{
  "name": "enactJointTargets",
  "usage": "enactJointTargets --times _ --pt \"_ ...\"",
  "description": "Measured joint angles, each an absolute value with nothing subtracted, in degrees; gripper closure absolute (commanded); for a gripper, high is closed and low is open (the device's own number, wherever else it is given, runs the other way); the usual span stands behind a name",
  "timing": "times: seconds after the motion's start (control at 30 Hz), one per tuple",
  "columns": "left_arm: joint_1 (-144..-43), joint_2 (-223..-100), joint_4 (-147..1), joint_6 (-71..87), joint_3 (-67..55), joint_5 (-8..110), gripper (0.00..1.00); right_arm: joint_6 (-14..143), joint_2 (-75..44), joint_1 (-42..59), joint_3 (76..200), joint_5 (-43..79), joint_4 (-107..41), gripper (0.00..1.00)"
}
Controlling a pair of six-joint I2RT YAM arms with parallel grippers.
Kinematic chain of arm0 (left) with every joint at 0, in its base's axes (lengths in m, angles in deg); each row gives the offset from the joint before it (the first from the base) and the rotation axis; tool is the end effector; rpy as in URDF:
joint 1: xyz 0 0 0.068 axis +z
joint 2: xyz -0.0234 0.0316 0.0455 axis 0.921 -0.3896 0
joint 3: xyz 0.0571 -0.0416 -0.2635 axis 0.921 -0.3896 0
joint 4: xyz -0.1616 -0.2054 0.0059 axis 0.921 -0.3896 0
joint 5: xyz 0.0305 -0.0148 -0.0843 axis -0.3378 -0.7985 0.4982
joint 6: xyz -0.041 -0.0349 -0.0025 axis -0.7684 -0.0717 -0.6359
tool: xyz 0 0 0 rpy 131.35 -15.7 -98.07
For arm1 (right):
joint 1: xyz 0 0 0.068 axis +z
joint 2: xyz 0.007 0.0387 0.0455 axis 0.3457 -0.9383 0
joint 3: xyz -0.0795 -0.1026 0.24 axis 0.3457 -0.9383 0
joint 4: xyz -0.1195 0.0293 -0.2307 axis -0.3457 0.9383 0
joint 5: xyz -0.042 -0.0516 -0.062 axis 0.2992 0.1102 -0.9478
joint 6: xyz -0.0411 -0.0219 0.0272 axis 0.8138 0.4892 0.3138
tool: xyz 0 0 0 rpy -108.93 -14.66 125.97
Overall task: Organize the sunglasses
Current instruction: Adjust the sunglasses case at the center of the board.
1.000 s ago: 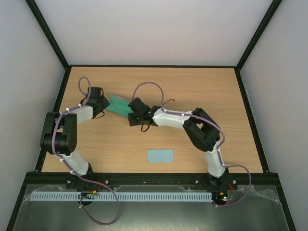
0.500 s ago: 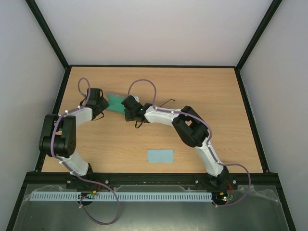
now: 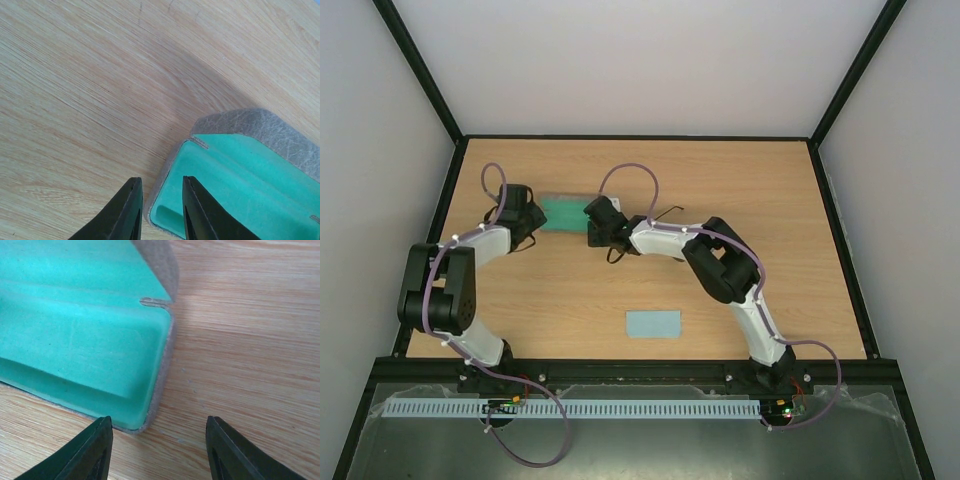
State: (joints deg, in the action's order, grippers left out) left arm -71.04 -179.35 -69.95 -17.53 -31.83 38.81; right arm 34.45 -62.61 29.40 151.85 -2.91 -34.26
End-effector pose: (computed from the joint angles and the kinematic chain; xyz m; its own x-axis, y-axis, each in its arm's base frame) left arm 0.3277 -0.0203 0.1698 -0.5312 -0.5678 -0.6288 -0.3828 0.8230 -0.4197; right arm 0.3285 0.3738 0.1498 -0.6929 0.0830 -0.7163 -0.2642 0.8951 0.3592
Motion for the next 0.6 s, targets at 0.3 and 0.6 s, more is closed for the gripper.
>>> enactJointTargets --times 0.3,0.6 --pt "-71.04 -176.07 -70.19 -16.88 -33.04 39.16 0.74 33.16 -61.26 28.86 148.22 -1.69 -38.87 0.51" --pt "-71.04 -175.33 -70.30 -16.70 -33.10 39.18 0.74 32.94 -59.49 28.64 145.22 -1.07 -42.65 0.51"
